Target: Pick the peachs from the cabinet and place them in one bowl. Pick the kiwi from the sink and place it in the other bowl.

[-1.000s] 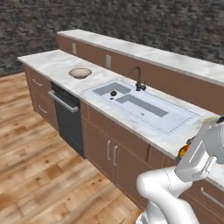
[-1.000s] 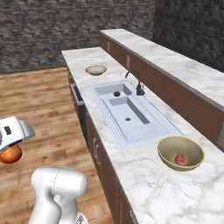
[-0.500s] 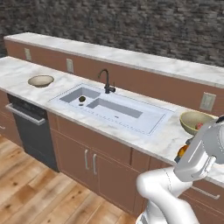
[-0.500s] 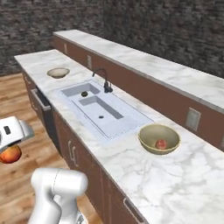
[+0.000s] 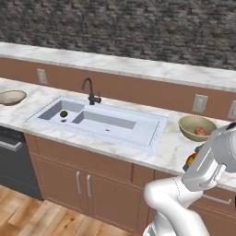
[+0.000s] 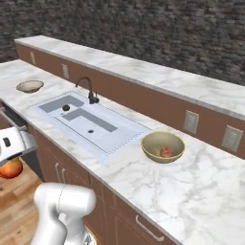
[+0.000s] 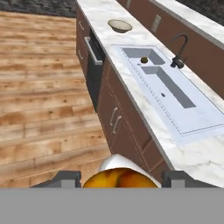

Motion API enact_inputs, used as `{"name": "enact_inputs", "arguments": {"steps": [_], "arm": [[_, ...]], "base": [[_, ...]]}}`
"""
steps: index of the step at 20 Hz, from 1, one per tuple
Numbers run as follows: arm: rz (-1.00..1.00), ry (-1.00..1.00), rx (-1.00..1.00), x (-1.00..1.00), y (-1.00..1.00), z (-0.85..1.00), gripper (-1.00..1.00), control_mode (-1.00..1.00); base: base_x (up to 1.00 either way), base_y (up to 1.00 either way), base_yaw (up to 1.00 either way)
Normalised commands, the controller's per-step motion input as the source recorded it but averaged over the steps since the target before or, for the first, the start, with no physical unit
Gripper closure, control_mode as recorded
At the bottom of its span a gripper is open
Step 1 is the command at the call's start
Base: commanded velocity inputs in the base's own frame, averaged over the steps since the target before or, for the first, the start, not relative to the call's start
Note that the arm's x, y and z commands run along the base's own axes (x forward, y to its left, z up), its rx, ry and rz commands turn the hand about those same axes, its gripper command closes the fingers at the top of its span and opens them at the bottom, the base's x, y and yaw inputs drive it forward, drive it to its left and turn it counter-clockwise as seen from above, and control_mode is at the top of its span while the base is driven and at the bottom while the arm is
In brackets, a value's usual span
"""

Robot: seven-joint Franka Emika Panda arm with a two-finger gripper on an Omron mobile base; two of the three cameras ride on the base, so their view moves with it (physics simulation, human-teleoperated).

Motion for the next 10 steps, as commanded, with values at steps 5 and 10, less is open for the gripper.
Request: {"name": "enact_inputs", "arguments": {"steps": [5,10], "arm": [[0.00,0.00,0.00,0.00,0.00,0.00,1.00,1.00],[0.00,0.00,0.00,0.00,0.00,0.00,1.00,1.00]], "base": [[-0.03,-0.03,-0.09],[-0.49,-0.20,0.00]]}}
